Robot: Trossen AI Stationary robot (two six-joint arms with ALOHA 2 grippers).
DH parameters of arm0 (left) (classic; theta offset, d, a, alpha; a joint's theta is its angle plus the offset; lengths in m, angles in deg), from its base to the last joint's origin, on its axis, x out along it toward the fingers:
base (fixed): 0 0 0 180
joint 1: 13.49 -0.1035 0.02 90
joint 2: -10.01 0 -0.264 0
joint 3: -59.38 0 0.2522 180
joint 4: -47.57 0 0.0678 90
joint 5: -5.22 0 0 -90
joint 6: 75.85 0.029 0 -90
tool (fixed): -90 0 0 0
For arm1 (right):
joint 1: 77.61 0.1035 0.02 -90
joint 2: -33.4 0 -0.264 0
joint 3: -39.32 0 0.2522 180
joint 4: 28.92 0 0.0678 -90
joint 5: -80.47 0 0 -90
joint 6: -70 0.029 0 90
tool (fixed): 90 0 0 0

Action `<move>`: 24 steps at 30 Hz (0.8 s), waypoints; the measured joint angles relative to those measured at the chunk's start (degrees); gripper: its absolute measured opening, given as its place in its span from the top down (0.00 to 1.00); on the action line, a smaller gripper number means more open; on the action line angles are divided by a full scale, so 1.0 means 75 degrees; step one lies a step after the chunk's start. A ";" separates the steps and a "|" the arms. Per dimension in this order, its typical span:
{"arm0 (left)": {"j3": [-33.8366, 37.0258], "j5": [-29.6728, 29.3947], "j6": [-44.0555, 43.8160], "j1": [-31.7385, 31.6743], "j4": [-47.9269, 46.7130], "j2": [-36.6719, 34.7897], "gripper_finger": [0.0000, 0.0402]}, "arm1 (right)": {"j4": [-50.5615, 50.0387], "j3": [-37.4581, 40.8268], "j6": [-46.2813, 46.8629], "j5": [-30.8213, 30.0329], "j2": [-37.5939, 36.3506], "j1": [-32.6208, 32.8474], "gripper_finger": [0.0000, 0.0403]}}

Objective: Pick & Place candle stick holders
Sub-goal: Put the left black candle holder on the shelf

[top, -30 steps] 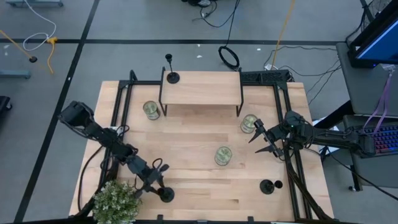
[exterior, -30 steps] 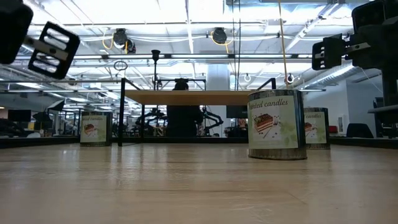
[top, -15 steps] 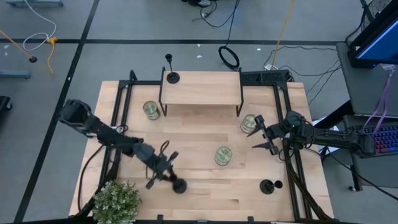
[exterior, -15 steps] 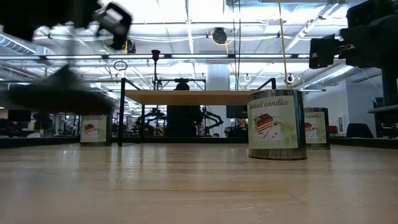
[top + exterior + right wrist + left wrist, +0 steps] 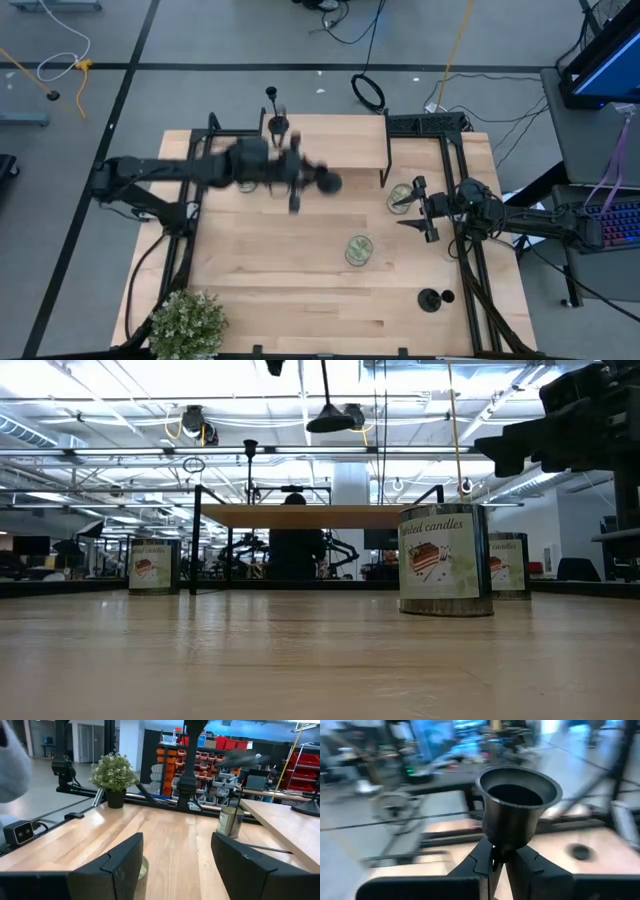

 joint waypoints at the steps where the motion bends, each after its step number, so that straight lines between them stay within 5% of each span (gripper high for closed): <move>1: -0.0220 -0.0022 -0.0018 -0.0334 0.0059 0.0111 0.92 | 0.0000 0.0000 -0.0006 0.0000 0.0000 0.0000 0.43; 10: -0.0981 -0.0305 -0.0880 -0.2381 0.0462 0.1433 0.92 | -0.0003 0.0000 -0.0006 0.0004 0.0034 0.0000 0.43; 24: -0.0978 -0.1367 -0.1459 -0.3175 0.1113 0.2551 0.92 | -0.0012 0.0000 -0.0006 0.0017 0.0257 0.0000 0.43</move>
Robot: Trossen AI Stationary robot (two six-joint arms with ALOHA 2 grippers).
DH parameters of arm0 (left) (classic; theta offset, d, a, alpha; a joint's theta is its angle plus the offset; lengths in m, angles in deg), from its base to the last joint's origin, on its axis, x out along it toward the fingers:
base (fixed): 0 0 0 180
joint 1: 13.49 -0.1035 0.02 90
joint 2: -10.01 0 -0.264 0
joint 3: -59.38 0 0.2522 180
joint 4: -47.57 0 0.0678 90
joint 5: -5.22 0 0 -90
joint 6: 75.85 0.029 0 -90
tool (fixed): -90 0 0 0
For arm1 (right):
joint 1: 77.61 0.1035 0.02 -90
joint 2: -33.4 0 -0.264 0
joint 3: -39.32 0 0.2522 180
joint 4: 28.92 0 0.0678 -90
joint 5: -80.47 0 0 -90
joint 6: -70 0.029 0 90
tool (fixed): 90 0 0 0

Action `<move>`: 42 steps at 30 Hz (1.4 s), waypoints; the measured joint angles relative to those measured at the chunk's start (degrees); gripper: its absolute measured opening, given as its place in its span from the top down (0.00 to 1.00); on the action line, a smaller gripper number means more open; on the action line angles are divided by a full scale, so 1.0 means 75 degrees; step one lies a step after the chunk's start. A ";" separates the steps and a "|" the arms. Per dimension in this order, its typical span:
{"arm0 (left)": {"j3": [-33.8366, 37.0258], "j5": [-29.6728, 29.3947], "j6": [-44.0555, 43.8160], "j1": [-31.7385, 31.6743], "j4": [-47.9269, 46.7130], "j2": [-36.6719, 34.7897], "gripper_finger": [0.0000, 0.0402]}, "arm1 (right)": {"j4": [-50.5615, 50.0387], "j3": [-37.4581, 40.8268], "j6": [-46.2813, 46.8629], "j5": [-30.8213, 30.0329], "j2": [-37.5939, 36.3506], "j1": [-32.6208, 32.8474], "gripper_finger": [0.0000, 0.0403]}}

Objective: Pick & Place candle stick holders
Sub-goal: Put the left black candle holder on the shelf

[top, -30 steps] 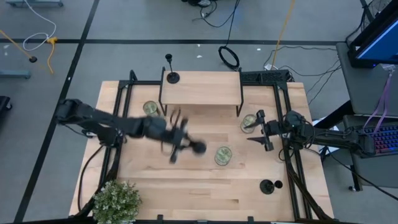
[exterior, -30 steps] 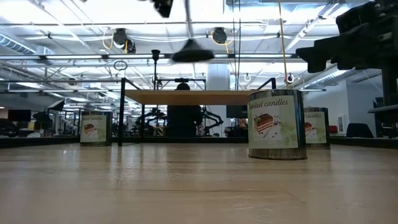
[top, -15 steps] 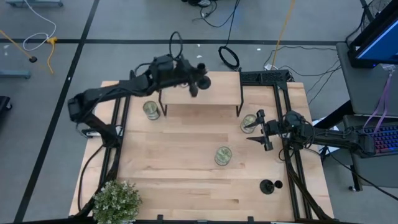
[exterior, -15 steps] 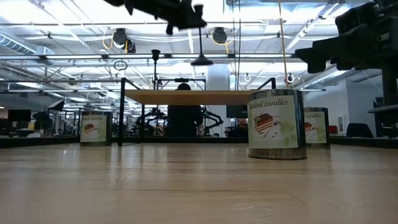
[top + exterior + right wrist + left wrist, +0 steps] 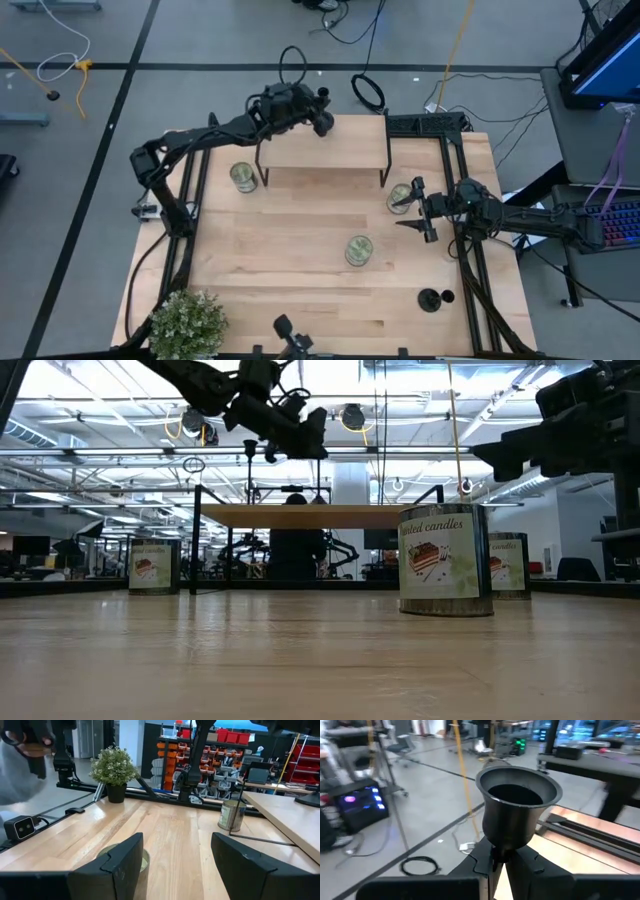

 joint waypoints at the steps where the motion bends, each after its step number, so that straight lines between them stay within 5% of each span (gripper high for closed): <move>1: 0.0000 -0.0130 -0.0010 -0.0001 -0.0087 -0.0010 0.92 | 0.0000 0.0000 0.0000 -0.0002 0.0008 0.0000 0.43; 23: 0.0000 -0.0075 -0.0184 -0.0009 -0.0665 -0.0005 0.81 | 0.0006 0.0000 0.0583 0.0200 0.0034 -0.0003 0.43; 28: 0.0000 0.0113 0.0057 -0.0009 -0.0712 -0.0005 0.75 | 0.0268 0.0003 0.0707 0.1387 0.0034 -0.0006 0.43; 42: 0.0009 -0.0099 0.0608 0.0197 -0.1622 -0.0484 0.38 | 0.0410 0.0003 0.1697 0.5010 0.0018 0.0000 0.43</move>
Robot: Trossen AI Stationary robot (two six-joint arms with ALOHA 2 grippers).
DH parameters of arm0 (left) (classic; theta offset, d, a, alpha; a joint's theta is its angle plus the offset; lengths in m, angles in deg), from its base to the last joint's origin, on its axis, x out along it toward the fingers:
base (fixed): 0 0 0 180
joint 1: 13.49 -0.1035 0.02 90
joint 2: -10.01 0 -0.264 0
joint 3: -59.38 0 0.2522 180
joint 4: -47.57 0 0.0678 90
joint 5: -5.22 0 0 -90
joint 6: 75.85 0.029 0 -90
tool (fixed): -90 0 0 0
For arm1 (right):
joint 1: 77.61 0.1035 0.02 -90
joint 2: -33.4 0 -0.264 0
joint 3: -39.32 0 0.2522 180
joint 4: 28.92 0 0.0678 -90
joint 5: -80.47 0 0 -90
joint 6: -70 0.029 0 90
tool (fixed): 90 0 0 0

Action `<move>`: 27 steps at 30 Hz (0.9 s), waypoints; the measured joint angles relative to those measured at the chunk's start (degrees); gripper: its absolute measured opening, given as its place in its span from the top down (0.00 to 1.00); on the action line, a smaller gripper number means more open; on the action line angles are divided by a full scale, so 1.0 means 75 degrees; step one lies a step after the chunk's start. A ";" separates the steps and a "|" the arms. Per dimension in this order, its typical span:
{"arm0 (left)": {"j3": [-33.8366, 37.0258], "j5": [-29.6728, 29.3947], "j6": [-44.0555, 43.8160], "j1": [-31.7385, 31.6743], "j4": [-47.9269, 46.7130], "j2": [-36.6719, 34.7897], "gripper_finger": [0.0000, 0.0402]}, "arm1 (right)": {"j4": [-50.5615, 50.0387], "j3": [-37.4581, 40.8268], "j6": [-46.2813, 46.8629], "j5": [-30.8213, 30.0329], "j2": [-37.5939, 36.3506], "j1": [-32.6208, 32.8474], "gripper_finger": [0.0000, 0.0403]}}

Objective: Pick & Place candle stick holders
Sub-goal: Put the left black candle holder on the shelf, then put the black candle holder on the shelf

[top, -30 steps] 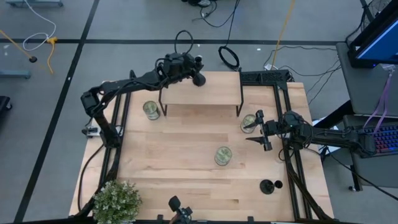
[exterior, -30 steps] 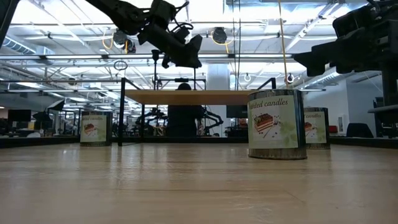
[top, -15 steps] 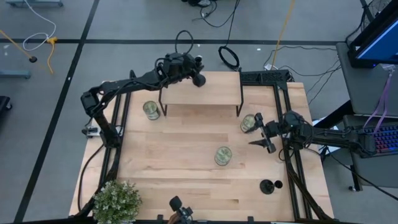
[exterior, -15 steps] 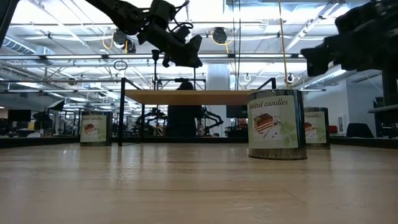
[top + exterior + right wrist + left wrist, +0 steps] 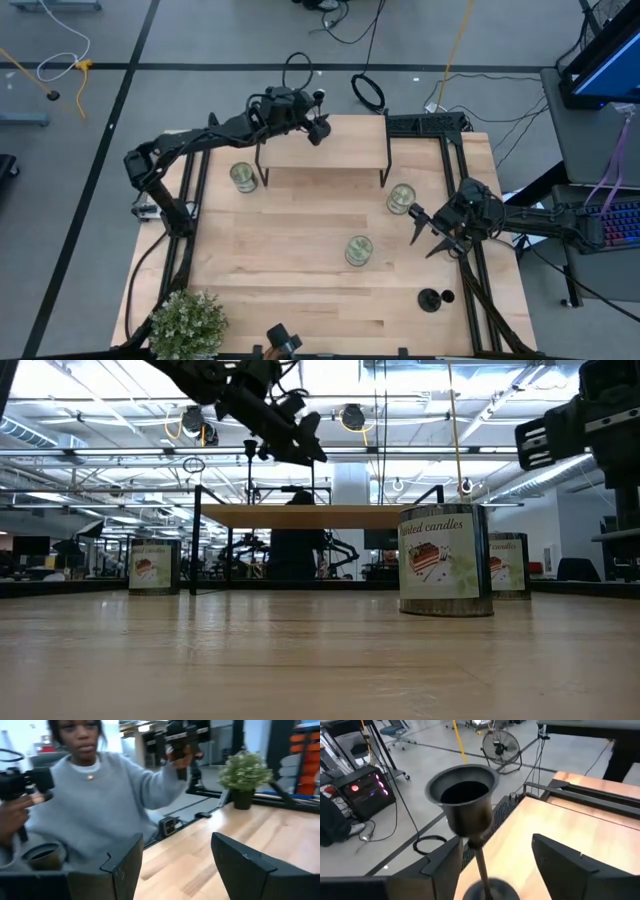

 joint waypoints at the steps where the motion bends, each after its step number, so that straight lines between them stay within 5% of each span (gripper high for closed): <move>1: 0.0000 -0.0009 -0.0005 0.0012 -0.0170 -0.0115 0.36 | -0.0002 0.0000 -0.0040 0.0127 0.0002 0.0000 0.43; 14: -0.0003 0.0609 0.0300 0.0795 -0.1543 -0.1589 0.32 | 0.0121 0.0000 -0.0075 0.1276 0.0002 0.0264 0.43; 27: -0.0003 0.0806 0.0209 0.1961 -0.1674 -0.1752 0.32 | -0.0349 0.0000 -0.0964 0.1150 0.0362 0.2989 0.43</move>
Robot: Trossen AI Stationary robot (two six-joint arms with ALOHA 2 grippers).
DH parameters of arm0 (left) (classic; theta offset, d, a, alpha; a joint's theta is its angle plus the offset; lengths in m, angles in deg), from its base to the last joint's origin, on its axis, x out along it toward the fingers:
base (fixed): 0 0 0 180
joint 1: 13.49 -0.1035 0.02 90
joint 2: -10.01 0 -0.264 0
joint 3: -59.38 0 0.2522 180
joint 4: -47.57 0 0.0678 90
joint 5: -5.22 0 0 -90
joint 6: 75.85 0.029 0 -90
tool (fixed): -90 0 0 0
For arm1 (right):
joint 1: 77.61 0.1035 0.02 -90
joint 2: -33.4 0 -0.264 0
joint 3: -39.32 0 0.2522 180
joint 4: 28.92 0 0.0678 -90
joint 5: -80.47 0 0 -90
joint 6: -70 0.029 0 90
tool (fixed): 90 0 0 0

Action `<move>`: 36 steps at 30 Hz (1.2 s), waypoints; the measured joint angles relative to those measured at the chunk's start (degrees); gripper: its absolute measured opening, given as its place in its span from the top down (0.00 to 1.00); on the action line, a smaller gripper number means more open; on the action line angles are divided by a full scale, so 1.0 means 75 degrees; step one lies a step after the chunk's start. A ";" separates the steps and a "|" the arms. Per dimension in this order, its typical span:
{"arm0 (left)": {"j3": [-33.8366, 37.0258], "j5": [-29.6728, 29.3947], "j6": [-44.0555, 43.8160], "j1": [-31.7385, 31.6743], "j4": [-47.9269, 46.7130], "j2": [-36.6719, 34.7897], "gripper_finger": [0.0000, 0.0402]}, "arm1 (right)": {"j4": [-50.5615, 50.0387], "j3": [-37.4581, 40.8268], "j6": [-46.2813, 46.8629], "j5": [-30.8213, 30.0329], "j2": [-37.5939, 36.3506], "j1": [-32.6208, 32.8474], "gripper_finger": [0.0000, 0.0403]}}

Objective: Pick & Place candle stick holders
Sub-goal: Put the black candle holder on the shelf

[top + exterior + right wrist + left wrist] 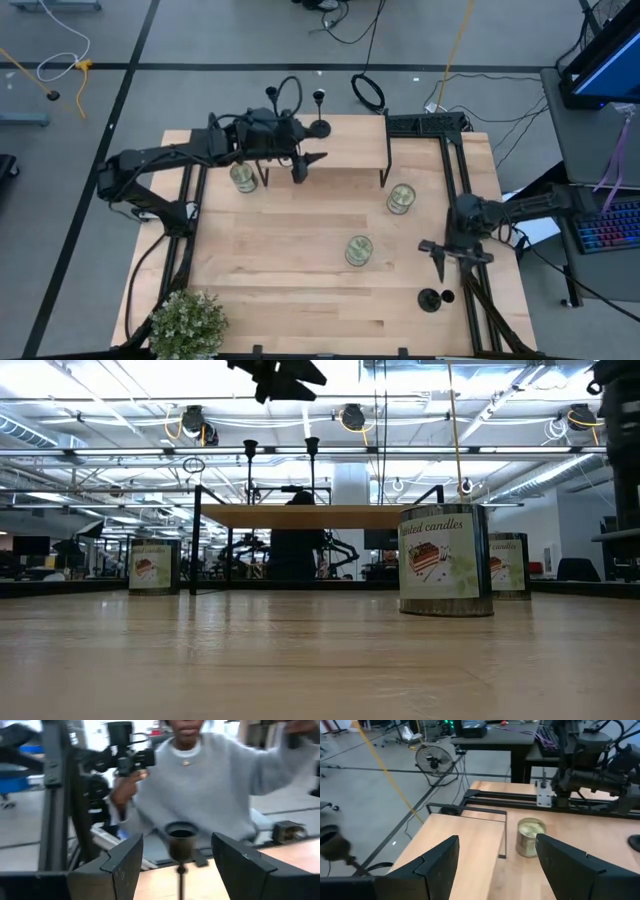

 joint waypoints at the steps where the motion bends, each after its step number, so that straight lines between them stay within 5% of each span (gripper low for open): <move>1: 0.0000 -0.0001 -0.0006 0.0052 -0.0005 0.0012 0.32 | -0.0010 0.0000 -0.0112 -0.0175 0.0051 0.0194 0.43; 8: 0.0000 -0.0005 0.0013 0.0239 -0.0003 0.0013 0.32 | -0.0286 0.0000 -0.0592 -0.2483 0.0581 0.1408 0.43; 17: 0.0000 -0.0007 0.0165 0.0243 -0.0003 0.0013 0.33 | -0.0116 0.0000 -0.1409 -0.2593 0.1339 0.2581 0.44; 36: 0.0000 -0.0013 0.0200 0.0243 -0.0183 0.0013 0.33 | 0.1729 0.0003 -0.1336 -0.5128 0.3950 0.3991 0.66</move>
